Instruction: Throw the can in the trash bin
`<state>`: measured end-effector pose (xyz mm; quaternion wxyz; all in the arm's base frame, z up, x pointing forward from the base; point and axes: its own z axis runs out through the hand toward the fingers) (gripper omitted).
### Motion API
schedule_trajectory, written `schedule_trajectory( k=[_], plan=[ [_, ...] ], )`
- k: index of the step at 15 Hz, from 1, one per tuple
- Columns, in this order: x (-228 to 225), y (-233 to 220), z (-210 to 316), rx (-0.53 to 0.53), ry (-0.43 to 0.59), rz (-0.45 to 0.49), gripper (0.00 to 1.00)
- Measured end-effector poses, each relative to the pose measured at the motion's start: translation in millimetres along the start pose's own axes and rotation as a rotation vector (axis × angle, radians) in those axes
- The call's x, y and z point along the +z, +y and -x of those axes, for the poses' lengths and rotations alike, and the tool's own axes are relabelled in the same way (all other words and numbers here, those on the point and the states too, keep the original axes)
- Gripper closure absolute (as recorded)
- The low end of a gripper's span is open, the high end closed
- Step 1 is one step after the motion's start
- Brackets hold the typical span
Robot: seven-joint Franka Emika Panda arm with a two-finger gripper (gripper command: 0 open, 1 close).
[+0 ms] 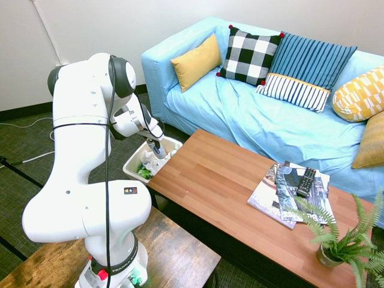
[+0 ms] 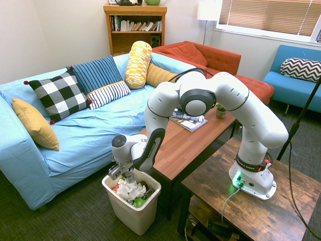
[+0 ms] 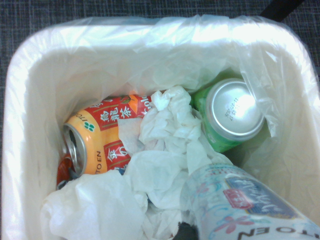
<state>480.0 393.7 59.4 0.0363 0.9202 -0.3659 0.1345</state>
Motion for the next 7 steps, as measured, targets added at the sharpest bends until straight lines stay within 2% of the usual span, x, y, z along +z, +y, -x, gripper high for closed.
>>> schedule_trajectory(
  k=[7],
  plan=[
    [-15, -8, -6, 0.008, 0.008, -0.015, 0.00]
  ],
)
